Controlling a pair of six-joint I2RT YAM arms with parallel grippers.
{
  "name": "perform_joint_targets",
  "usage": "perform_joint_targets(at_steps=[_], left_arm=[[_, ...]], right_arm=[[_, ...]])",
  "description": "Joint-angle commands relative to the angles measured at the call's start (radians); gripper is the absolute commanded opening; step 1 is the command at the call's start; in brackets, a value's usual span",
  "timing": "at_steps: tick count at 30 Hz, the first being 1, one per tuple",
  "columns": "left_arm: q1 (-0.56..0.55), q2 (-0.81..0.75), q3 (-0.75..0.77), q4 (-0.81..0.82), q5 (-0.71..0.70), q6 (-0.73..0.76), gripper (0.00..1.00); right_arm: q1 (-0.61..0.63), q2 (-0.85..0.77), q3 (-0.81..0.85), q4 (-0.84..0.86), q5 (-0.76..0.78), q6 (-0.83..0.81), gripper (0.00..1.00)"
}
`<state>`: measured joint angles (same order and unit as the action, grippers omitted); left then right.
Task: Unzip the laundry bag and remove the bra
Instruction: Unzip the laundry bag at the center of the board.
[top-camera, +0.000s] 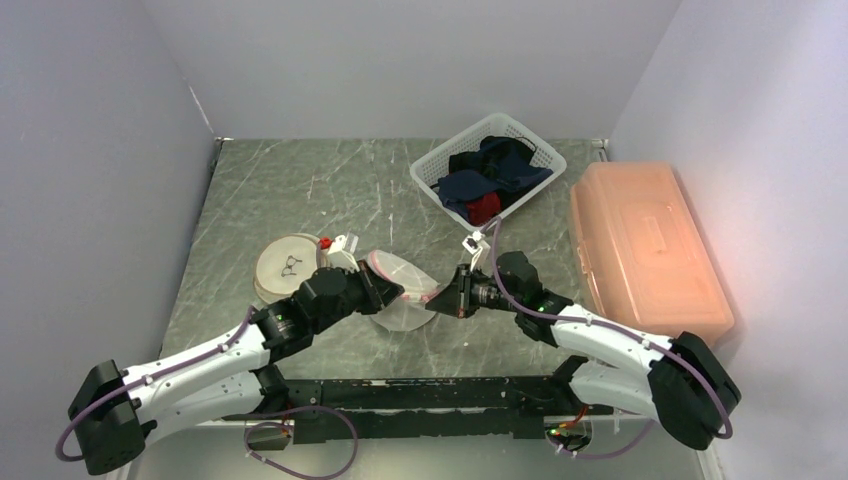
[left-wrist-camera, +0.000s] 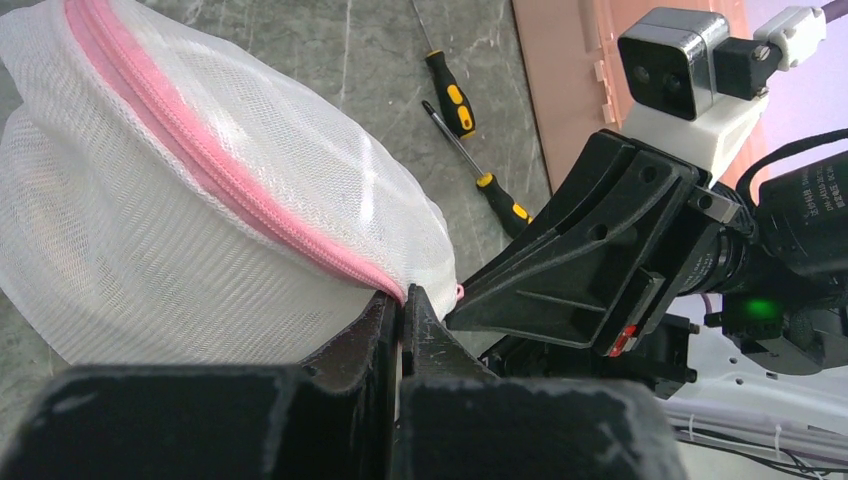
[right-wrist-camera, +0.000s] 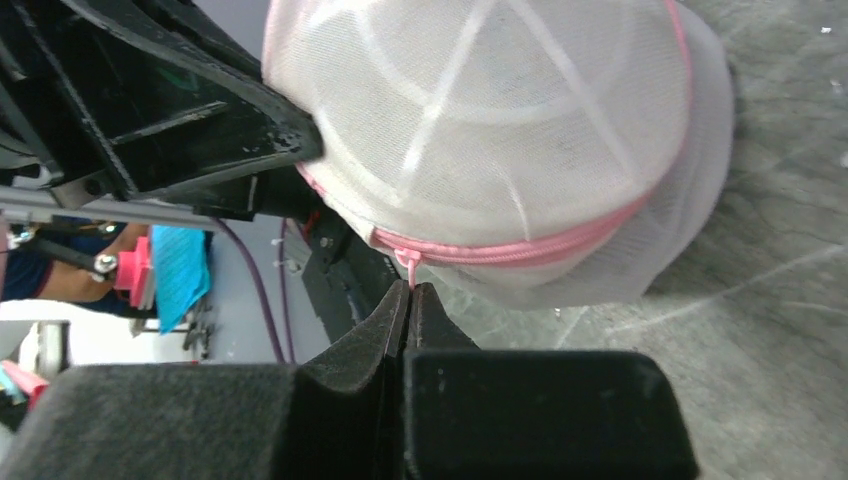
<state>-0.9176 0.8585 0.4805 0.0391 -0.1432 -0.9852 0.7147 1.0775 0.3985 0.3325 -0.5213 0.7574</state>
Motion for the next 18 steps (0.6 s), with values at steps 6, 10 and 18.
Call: perform_joint_targets(at_steps=[6, 10, 18], left_arm=[[0.004, -0.019, -0.003, 0.023, 0.013, 0.0, 0.03], [0.004, -0.017, -0.008, 0.017, 0.015, -0.001, 0.03], [0.004, 0.004, 0.041, -0.015, 0.049, 0.061, 0.03]], right_arm=[[0.003, -0.054, 0.023, -0.149, 0.194, -0.074, 0.0], [0.003, -0.069, 0.023, -0.182, 0.28, -0.063, 0.0], [0.009, -0.194, -0.008, -0.213, 0.419, -0.09, 0.0]])
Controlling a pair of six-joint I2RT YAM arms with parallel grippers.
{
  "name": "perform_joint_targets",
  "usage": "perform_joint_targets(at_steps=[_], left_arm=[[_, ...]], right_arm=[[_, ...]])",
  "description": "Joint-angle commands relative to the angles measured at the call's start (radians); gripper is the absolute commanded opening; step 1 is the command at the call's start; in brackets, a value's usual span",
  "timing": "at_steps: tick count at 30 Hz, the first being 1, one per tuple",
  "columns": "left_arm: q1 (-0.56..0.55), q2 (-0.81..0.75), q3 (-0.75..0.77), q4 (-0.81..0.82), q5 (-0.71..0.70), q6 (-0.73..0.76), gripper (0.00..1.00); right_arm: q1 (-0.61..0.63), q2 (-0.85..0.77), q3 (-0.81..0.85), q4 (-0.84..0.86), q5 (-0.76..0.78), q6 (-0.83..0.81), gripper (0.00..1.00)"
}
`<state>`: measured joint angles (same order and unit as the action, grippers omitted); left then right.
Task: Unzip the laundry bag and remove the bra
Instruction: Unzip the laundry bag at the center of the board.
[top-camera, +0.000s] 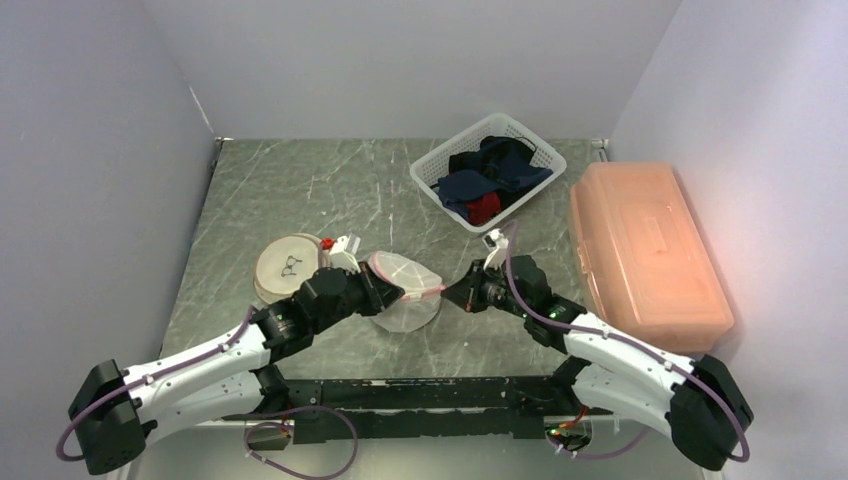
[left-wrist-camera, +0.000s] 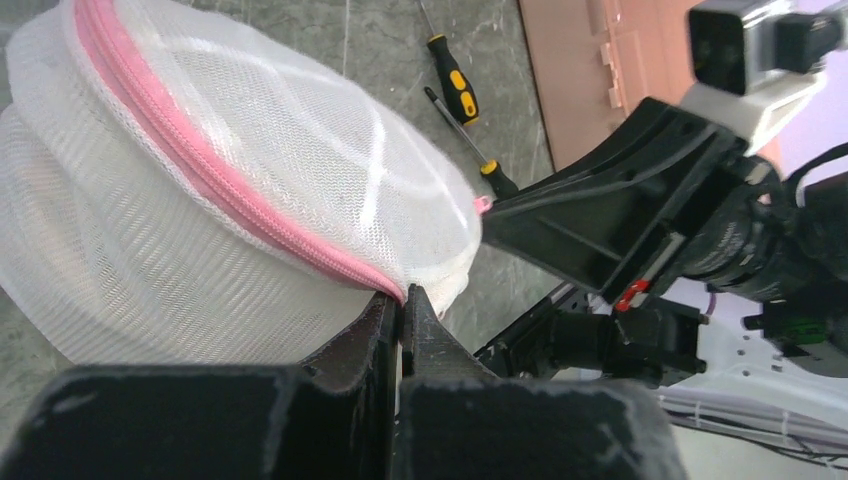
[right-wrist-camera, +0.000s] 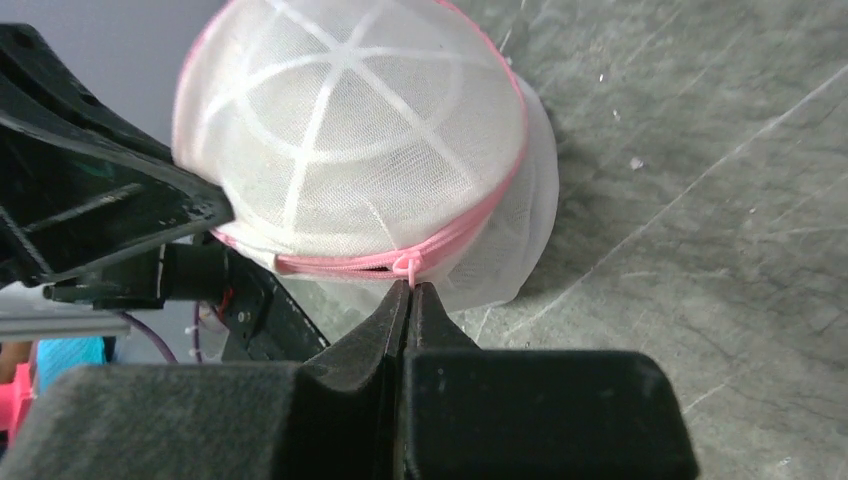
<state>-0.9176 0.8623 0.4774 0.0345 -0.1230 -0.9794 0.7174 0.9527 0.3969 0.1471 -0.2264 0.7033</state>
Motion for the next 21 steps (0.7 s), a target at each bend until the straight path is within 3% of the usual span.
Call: perform_joint_targets(at_steps=[1, 7, 10, 15, 18, 21], left_arm=[[0.004, 0.001, 0.064, -0.026, 0.027, 0.084, 0.03], [0.005, 0.071, 0.317, -0.234, 0.02, 0.314, 0.03], [0.007, 0.143, 0.426, -0.288, 0.044, 0.388, 0.03], [0.029, 0.153, 0.378, -0.272, 0.016, 0.34, 0.04], [0.055, 0.131, 0.285, -0.256, 0.017, 0.249, 0.18], [0.063, 0.098, 0.203, -0.255, 0.011, 0.172, 0.41]], right_arm=[[0.01, -0.089, -0.005, -0.034, 0.137, -0.045, 0.0], [0.078, -0.179, 0.004, -0.029, 0.221, -0.044, 0.0], [0.161, -0.18, 0.023, -0.033, 0.335, -0.047, 0.0], [0.281, -0.162, 0.04, -0.056, 0.52, -0.028, 0.0], [0.3, -0.137, 0.036, -0.062, 0.559, -0.007, 0.0], [0.31, -0.116, 0.028, -0.057, 0.577, 0.007, 0.0]])
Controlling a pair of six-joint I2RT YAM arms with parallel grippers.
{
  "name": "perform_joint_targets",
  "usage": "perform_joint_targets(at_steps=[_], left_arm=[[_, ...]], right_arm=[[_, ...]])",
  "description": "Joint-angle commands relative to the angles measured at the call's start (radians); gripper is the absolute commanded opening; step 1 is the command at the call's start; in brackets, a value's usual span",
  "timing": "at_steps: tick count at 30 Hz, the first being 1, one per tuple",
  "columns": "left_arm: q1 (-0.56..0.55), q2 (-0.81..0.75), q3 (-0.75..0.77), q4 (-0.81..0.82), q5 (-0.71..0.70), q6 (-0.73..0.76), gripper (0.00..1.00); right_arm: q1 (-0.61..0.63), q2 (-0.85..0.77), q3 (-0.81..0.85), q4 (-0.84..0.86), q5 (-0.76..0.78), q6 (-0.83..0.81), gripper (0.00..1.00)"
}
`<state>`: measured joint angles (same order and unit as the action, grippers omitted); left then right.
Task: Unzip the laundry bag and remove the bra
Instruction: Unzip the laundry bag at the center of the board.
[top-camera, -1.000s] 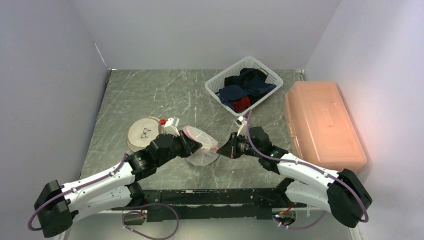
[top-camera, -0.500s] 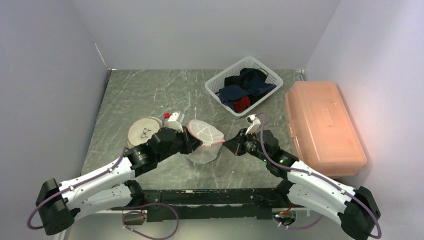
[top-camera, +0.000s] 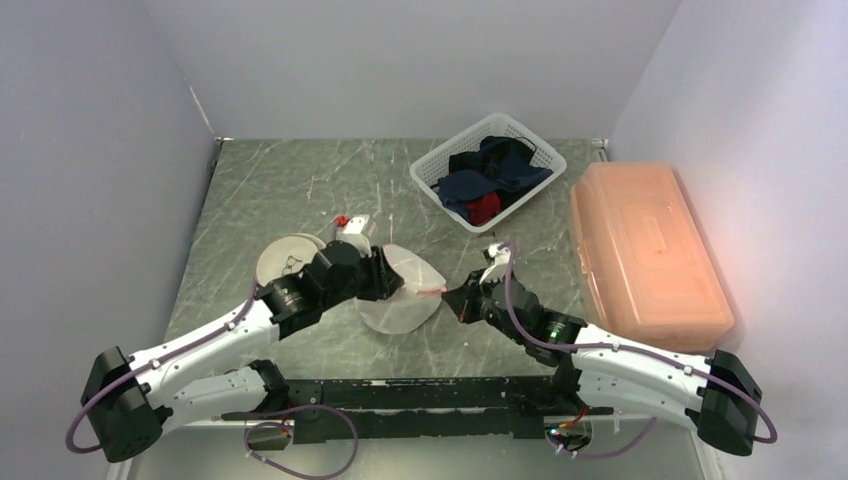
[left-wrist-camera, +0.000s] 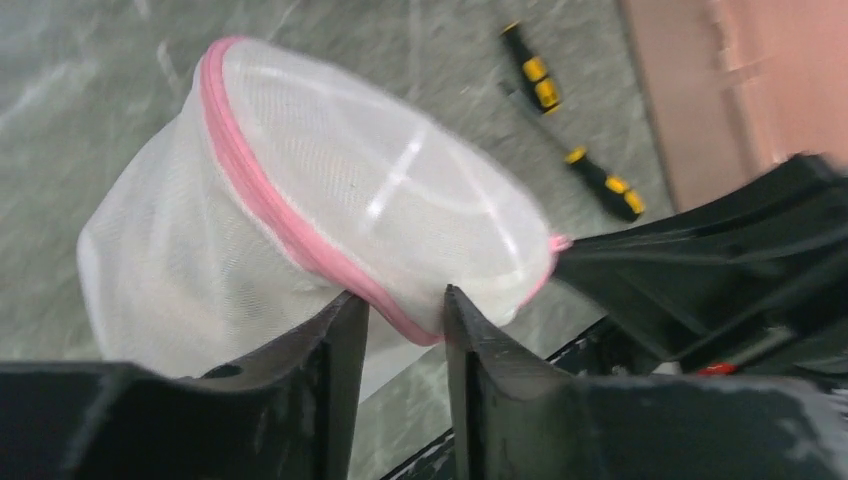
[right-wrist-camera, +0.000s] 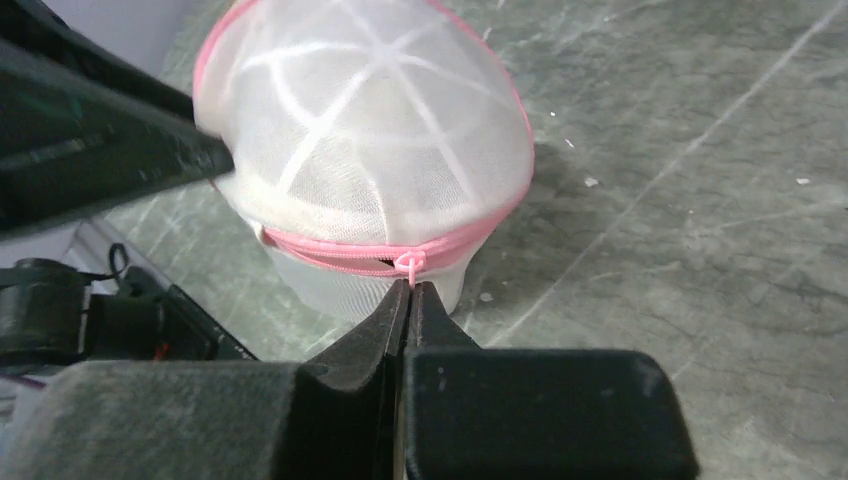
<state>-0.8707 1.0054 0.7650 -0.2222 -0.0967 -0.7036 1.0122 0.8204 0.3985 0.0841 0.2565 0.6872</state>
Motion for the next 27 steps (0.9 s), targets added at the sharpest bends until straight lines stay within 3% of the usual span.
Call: perform_joint_targets(at_steps=[1, 6, 7, 9, 12, 16, 20, 24, 27], left_arm=[[0.017, -0.06, -0.106, -0.007, -0.021, -0.131, 0.48], [0.016, -0.164, -0.146, -0.137, -0.07, -0.266, 0.68], [0.017, -0.19, -0.138, -0.177, -0.085, -0.298, 0.82], [0.015, -0.292, -0.138, -0.263, -0.12, -0.438, 0.87], [0.005, -0.356, -0.197, -0.203, -0.088, -0.602, 0.94], [-0.077, -0.296, -0.203, -0.117, -0.095, -0.708, 0.94], [-0.205, -0.158, -0.138, -0.028, -0.163, -0.708, 0.88], [-0.215, -0.049, -0.15, 0.131, -0.141, -0.726, 0.78], [-0.214, 0.021, -0.114, 0.131, -0.179, -0.736, 0.72]], right_arm=[[0.018, 0.022, 0.023, 0.012, 0.096, 0.025, 0.0], [0.028, 0.053, 0.026, 0.023, 0.095, 0.024, 0.0], [0.032, 0.056, 0.028, 0.024, 0.094, 0.022, 0.0], [0.034, 0.064, 0.029, 0.029, 0.09, 0.02, 0.0], [0.034, 0.071, 0.034, 0.031, 0.086, 0.019, 0.0], [0.035, 0.083, 0.037, 0.033, 0.08, 0.017, 0.0], [0.035, 0.096, 0.039, 0.039, 0.063, 0.009, 0.0], [0.035, 0.106, 0.043, 0.048, 0.032, 0.003, 0.0], [0.037, 0.103, 0.043, 0.046, 0.024, 0.001, 0.0]])
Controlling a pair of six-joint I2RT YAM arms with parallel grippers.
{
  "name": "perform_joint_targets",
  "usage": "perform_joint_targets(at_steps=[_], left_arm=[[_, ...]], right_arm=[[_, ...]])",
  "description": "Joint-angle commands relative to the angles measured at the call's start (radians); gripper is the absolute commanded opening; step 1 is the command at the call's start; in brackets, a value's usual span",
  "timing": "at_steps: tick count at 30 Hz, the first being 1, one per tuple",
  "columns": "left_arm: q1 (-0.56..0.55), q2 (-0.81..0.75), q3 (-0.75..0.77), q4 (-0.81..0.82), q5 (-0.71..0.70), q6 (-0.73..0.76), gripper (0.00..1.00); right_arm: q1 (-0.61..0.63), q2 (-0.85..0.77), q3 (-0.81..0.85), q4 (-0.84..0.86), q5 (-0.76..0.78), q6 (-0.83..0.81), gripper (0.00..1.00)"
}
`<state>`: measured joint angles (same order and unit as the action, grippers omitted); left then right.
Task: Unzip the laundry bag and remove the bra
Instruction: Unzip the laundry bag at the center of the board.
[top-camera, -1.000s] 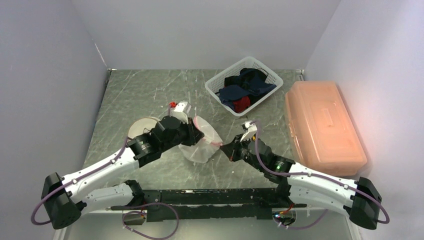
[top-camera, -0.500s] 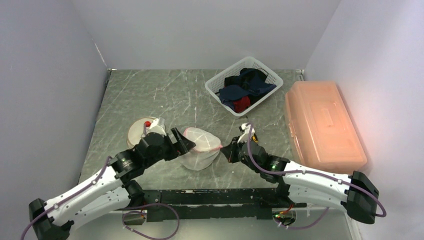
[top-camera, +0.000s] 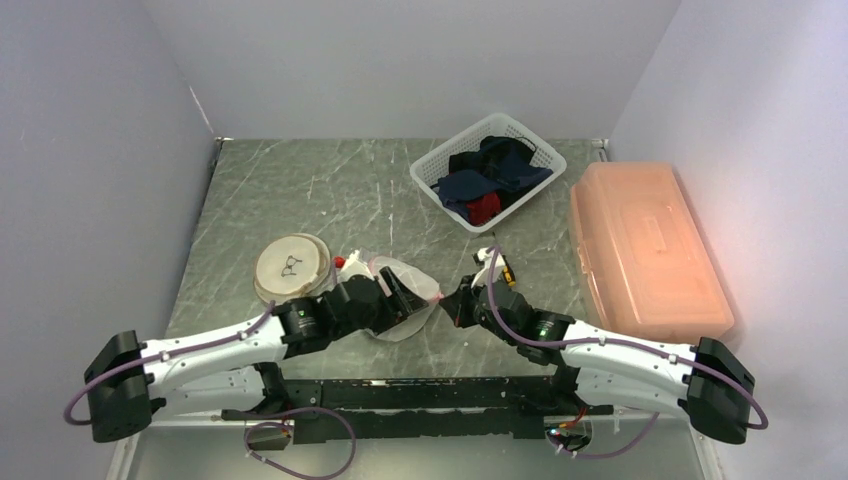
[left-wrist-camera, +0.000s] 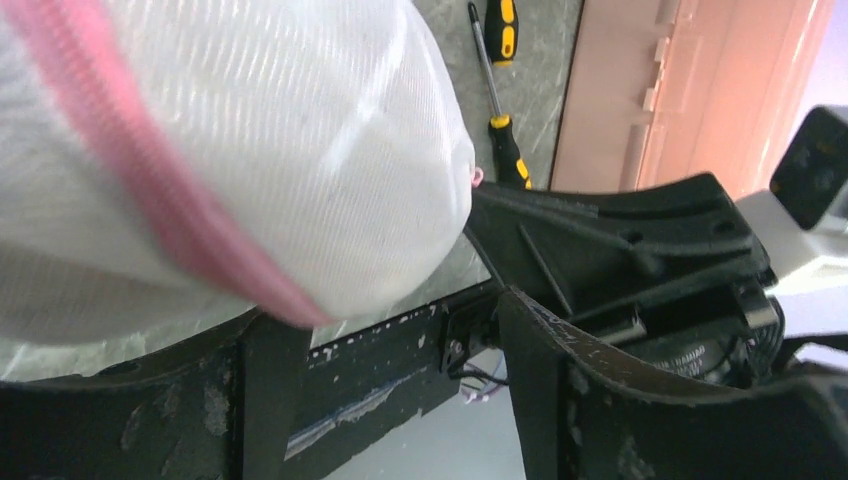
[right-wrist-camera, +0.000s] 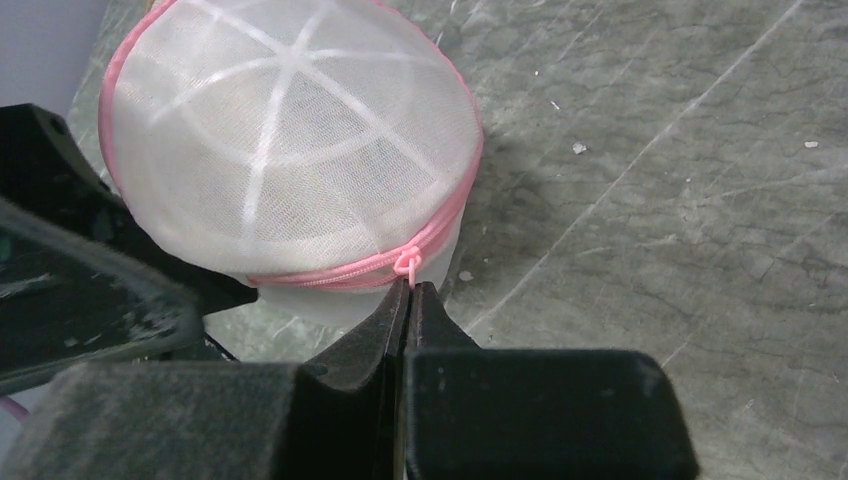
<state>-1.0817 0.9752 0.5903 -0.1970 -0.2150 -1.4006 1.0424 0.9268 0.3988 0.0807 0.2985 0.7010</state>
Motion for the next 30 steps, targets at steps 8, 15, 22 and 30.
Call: perform_joint_targets(at_steps=[8, 15, 22, 30], left_arm=[[-0.002, 0.152, 0.145, -0.006, -0.13, -0.074, 0.61], [0.0, 0.174, 0.15, -0.058, -0.171, -0.088, 0.43], [0.021, 0.152, 0.166, -0.092, -0.196, -0.046, 0.15], [0.097, 0.126, 0.234, 0.089, 0.011, 0.3, 0.03]], right_arm=[[0.01, -0.042, 0.034, 0.023, -0.016, -0.024, 0.0], [0.03, -0.062, 0.025, 0.047, -0.04, -0.055, 0.0], [0.059, -0.069, 0.036, 0.066, -0.066, -0.11, 0.0], [0.064, -0.115, 0.086, -0.03, 0.045, -0.177, 0.0]])
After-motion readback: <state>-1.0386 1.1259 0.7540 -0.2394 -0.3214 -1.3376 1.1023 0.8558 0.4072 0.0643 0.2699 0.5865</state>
